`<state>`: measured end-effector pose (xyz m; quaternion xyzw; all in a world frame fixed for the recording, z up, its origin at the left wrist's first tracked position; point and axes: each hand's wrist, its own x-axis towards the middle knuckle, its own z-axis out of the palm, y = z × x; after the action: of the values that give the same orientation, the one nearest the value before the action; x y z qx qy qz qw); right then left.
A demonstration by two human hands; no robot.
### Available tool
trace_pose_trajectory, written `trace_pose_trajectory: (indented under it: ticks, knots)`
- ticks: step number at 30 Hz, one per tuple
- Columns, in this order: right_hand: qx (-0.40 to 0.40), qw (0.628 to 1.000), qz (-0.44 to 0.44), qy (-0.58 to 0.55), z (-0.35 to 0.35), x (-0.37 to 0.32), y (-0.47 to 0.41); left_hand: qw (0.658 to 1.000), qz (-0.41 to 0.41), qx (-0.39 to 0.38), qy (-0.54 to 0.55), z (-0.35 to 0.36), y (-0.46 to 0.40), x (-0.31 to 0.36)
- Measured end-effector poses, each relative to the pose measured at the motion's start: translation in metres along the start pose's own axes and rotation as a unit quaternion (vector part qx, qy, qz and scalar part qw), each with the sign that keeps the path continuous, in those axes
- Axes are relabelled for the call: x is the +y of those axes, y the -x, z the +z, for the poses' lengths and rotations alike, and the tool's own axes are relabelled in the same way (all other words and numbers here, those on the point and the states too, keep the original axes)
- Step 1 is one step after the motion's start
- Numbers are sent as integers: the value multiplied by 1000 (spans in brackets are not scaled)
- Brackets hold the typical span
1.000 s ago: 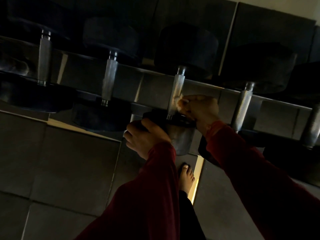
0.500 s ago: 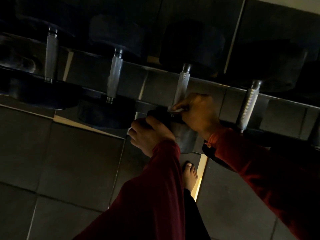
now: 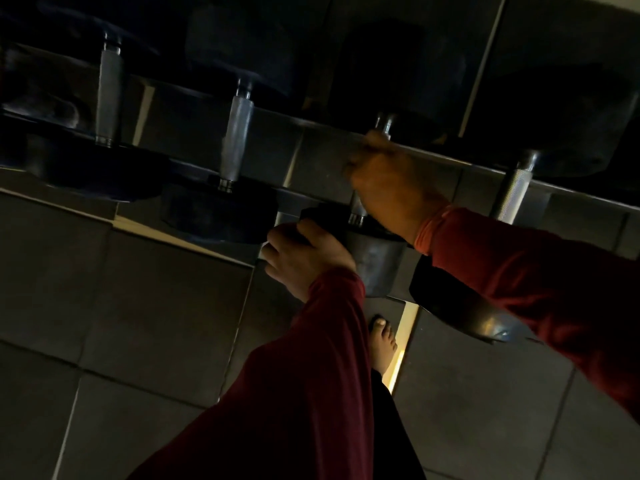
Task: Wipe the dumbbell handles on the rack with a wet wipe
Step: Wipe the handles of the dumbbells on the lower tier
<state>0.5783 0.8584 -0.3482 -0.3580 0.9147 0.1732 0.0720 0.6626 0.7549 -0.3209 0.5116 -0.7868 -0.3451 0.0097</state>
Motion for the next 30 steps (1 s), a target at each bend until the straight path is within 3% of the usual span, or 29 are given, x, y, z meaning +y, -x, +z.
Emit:
trace_pose_trajectory:
  ticks: [2,5,8,10,13,16,17,19,23,27,30]
  knots:
    - [-38,998,-44,-5,-8,-4,1,1000,-2,-1,1,0,0,1]
    - [-38,969,-59,-237,-10,2,5,1000,-10,-2,7,-1,0,0]
    - [-13,918,11,-397,-12,17,11,1000,2,-9,6,-3,0,1]
    - [8,836,105,-538,-15,28,23,1000,6,3,20,-3,1,2]
    - [42,713,233,-660,-22,41,49,999,-18,15,41,-6,3,2]
    - [-10,562,329,-759,-17,50,76,995,-48,21,87,-5,4,2]
    - [-38,541,334,-770,-13,53,85,992,-54,33,111,-4,6,1]
    - [-88,547,325,-766,-1,62,102,984,-69,78,147,-2,15,-6]
    - [-161,660,227,-698,9,87,143,968,-121,119,184,2,81,-23]
    - [-106,777,191,-591,18,104,166,982,-35,66,172,21,162,-38]
    - [-86,869,90,-479,27,112,173,990,0,17,143,54,198,-29]
